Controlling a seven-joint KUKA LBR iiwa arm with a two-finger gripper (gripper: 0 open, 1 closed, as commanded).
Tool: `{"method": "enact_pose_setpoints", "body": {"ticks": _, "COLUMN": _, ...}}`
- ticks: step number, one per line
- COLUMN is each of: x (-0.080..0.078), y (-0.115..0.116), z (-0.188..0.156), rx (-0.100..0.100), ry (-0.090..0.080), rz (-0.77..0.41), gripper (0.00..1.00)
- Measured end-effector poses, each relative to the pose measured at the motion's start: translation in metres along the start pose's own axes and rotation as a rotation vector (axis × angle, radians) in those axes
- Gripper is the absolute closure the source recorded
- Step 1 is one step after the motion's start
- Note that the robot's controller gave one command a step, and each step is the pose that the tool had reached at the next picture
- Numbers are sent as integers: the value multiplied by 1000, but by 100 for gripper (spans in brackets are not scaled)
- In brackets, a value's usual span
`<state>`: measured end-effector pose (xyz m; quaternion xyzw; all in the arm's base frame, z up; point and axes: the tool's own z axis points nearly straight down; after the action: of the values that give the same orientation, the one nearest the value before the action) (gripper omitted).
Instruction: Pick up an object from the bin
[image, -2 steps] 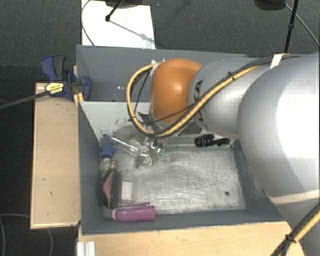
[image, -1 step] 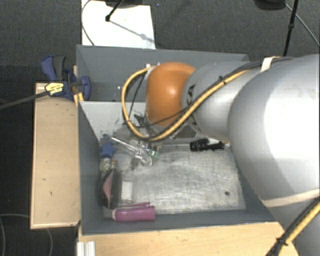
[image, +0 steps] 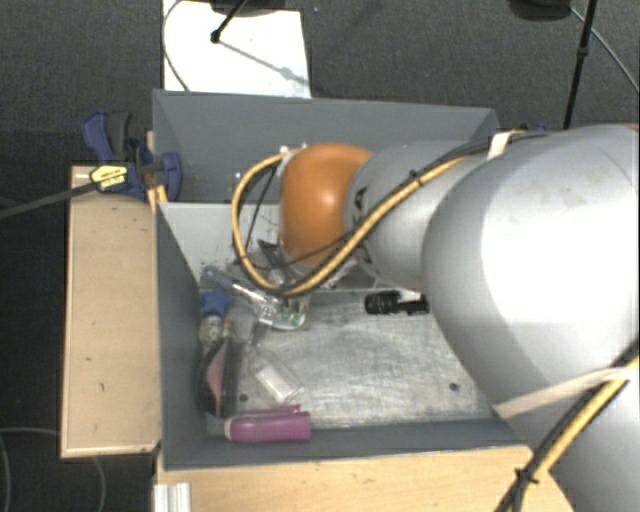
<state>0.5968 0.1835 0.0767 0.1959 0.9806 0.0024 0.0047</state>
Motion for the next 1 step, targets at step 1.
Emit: {"method": "enact_pose_setpoints", "body": {"ticks": 1, "x": 5, "y": -7, "z": 4, "rx": 4, "ry": 8, "rz": 229, "gripper": 0}}
